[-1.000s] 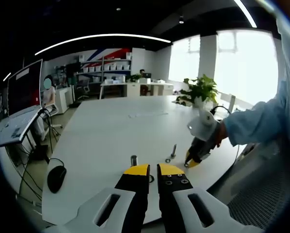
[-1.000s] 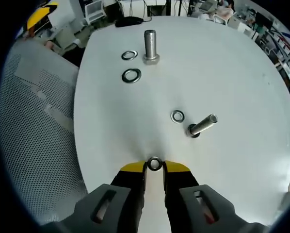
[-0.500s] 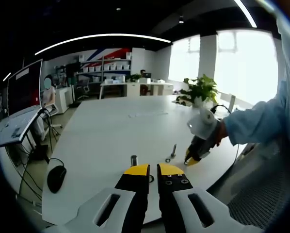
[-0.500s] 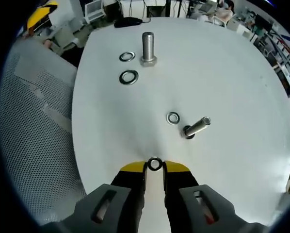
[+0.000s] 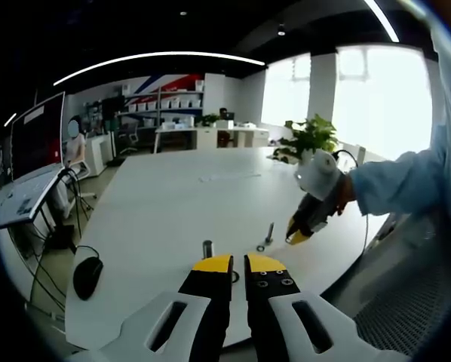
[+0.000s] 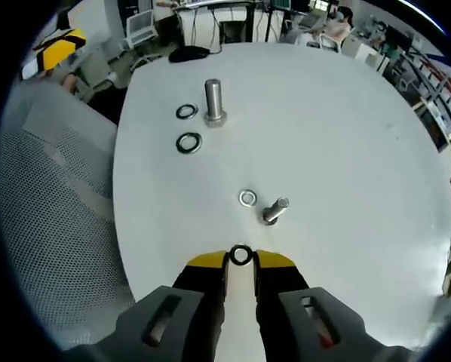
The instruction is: Place the washer onto the threaded stud by aligning its center hole with the stud, sliding it down to the base, and recovering from edge contact or off-axis alignment until the washer reaches the visible bottom stop.
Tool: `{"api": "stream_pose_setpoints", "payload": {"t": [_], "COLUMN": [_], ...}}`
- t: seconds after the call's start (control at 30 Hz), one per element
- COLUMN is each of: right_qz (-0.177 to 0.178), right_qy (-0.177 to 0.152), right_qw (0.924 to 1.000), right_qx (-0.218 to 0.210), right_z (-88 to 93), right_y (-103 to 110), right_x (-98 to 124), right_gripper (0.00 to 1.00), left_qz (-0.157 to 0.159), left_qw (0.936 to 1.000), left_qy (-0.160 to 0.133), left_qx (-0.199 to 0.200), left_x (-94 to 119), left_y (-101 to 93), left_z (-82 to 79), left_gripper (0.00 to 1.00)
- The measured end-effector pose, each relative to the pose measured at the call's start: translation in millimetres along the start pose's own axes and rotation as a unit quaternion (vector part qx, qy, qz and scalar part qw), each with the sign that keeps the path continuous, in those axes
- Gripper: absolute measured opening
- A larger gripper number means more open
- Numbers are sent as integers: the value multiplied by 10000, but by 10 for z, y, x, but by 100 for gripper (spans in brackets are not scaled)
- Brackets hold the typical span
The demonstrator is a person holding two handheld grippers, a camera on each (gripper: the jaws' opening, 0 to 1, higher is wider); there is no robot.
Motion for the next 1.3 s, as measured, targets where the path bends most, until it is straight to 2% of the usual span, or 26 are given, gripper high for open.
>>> {"api": "stream_pose_setpoints", "payload": {"t": [0.73, 0.93, 1.3], "right_qz": [110, 106, 135], "right_qy": [-253, -403, -292], "right_qw": [9992, 9989, 9989], "right_qx": [278, 221, 333], "right_z": [-318, -434, -445], "right_y": [-112, -129, -198], "right_x": [134, 149, 67], "right_gripper": [15, 15, 15], "left_qz": [-8, -20, -25], "left_qw": [10000, 10000, 10000], "left_qy": [-37, -46, -36], "left_qx": [6, 8, 5], "left_x": [3, 5, 6], "left_y": [3, 6, 5], "left_z": [-6, -6, -4], "left_gripper": [4, 4, 4]}}
Point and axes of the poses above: the point that each gripper's makers call its tool centre point, and the gripper's own axes: x roughly backward along the fingers, y roughly to its left, z roughly out of its underside, the point moved 6 cm from there along x, roughly backward along the fingers, and after that the axes turned 15 degrees about -y, right-handed, at the moved point
